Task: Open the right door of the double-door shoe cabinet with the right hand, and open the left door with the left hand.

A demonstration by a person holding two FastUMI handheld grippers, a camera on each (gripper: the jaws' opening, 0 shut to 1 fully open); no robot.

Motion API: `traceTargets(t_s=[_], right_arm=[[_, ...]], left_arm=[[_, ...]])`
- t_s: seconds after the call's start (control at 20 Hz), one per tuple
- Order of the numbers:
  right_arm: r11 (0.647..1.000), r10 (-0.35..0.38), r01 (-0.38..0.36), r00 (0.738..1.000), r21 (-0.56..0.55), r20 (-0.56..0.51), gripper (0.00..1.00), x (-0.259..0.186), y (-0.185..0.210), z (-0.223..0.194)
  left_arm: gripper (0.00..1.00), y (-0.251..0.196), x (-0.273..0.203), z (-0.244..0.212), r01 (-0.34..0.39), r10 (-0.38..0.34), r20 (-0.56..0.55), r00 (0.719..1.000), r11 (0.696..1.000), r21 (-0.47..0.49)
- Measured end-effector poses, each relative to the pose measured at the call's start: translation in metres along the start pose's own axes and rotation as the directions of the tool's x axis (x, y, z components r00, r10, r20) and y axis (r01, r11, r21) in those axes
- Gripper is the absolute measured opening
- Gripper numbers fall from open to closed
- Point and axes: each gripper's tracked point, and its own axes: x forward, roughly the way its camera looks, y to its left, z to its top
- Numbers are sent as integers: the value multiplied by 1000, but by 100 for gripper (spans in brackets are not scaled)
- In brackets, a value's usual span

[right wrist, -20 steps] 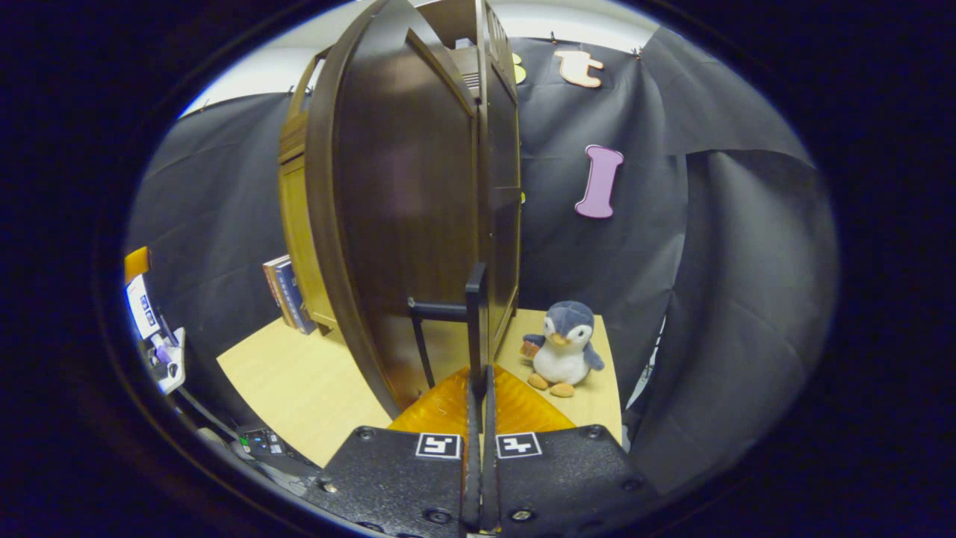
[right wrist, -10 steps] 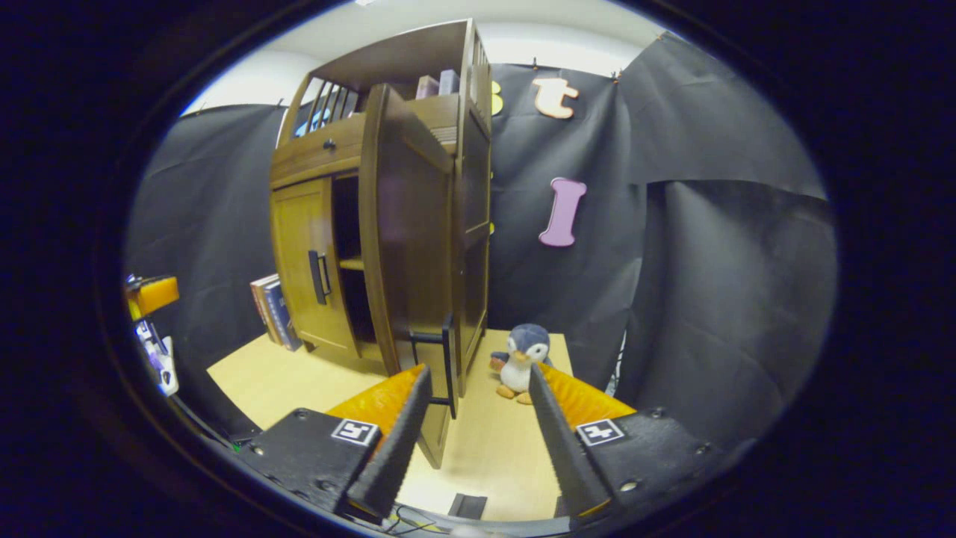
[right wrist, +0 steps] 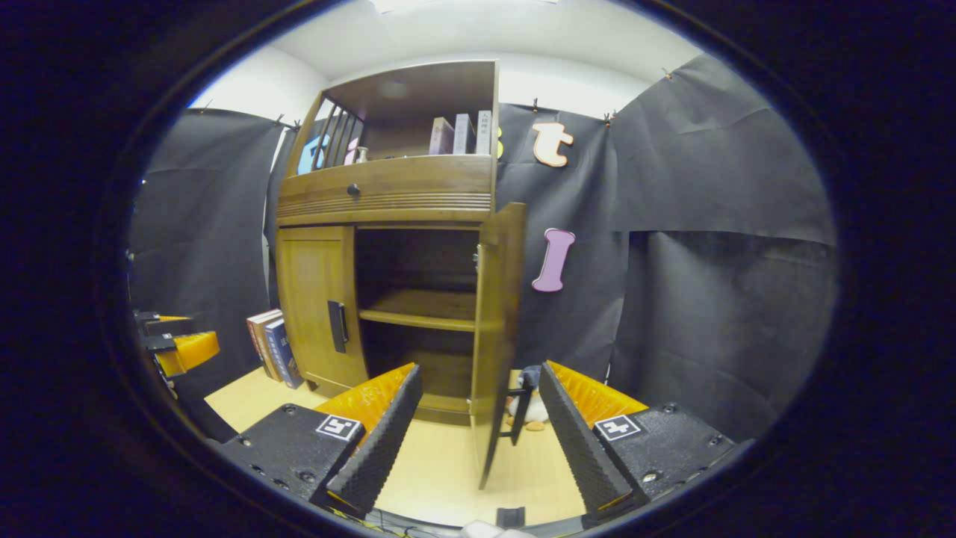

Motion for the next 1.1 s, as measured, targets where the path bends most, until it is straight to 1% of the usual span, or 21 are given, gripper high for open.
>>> traceTargets(t_s=[0.05,0.2,0.25,0.3,0.35,0.5,0.8,1.0,1.1], right_arm=[[1000,-12,12,1000,8,6,98,1,9,-3],[999,-28,28,1000,18,8,99,8,33,-10],[1000,-13,13,1000,21,-13,100,11,42,-16],[1000,-2,2,999,30,-33,99,11,49,-21],[999,5,-3,999,36,-47,99,10,54,-25],[1000,-12,13,998,26,-65,99,10,57,-25],[998,-61,60,996,-16,-64,99,19,52,-15],[996,-90,88,994,-36,-62,99,17,50,-6],[994,-104,101,993,-47,-60,99,16,50,-4]], left_arm=[[96,4,3,-1,1,-1,2,1000,1000,4],[96,15,9,-7,11,-11,-1,1000,1000,15],[96,19,12,-9,14,-14,-2,1000,1000,20],[96,23,15,-9,17,-17,-1,1000,1000,24],[96,27,21,-10,21,-21,2,1000,999,25],[96,34,43,-9,31,-32,16,999,999,25],[96,21,121,-4,96,-97,61,993,995,14],[96,13,187,-9,102,-104,66,992,994,34],[96,5,220,-15,116,-118,58,991,993,34]])
